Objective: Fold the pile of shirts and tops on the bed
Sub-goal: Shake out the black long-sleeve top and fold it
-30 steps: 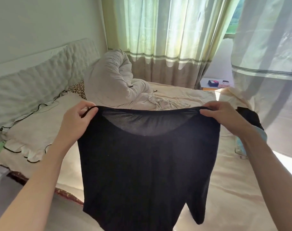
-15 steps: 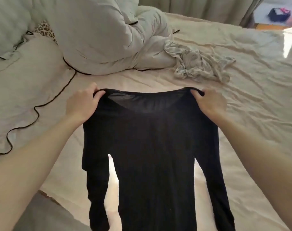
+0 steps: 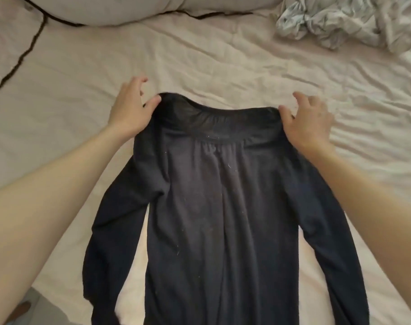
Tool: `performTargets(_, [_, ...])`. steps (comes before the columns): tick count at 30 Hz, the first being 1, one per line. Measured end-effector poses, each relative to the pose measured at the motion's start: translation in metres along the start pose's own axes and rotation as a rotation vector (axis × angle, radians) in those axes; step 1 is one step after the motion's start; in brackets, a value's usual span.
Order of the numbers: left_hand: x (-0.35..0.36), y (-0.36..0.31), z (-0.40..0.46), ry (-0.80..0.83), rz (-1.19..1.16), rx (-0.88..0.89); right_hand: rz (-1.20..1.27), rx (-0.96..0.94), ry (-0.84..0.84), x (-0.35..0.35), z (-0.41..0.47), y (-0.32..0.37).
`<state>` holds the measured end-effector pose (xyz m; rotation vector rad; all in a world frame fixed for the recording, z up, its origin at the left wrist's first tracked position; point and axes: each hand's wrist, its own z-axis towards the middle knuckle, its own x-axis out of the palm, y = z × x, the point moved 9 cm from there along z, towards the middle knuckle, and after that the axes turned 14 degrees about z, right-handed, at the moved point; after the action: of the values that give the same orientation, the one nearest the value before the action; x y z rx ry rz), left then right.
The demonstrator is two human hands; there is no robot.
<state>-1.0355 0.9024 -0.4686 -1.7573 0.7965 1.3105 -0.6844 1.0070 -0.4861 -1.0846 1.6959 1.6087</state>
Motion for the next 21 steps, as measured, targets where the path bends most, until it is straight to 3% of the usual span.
performTargets(5, [0.06,0.057,-0.049,0.232,0.006,-0.098,0.002,-0.122,0.097,0.055,-0.074,0.004])
performTargets(12, [0.07,0.105,-0.121,0.316,0.039,-0.192,-0.063,-0.246,0.242,0.117,-0.157,0.036])
performTargets(21, [0.092,0.158,-0.248,0.714,-0.459,-0.402,-0.143,-0.297,0.298,0.151,-0.265,0.072])
